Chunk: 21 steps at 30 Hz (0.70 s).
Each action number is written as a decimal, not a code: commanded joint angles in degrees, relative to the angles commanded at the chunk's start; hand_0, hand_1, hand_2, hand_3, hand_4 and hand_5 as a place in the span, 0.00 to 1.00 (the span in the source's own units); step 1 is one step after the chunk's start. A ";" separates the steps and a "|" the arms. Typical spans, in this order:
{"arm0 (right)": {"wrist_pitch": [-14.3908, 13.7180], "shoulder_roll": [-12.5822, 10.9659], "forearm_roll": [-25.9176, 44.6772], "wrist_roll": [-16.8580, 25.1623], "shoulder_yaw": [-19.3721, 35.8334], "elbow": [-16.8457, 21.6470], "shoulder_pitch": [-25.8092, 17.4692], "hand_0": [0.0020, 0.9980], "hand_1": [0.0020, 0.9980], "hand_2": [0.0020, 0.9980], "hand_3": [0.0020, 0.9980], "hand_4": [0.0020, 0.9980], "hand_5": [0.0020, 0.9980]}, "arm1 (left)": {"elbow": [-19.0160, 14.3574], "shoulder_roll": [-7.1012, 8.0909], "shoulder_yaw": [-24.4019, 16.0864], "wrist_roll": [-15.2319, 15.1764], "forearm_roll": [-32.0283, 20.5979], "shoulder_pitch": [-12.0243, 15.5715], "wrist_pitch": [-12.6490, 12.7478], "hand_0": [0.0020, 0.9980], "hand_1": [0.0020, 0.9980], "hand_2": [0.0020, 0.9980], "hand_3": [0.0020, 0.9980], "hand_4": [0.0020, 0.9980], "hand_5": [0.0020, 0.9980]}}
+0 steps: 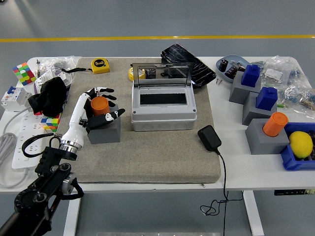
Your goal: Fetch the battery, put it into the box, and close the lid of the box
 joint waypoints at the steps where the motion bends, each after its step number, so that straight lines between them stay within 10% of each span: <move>1: 0.01 0.00 -0.02 -0.02 -0.01 0.00 0.00 0.74 0.71 0.71 0.70 1.00 0.55 | 0.16 -0.05 0.15 -0.27 -0.21 -0.10 0.18 0.32 0.33 0.35 0.38 0.90 0.00; 21: -0.07 0.15 -0.07 0.04 -0.24 0.00 -0.08 0.74 0.71 0.71 0.70 1.00 0.55 | 0.36 -0.05 1.54 -2.92 -4.35 -0.47 1.40 0.21 0.18 0.22 0.26 0.69 0.00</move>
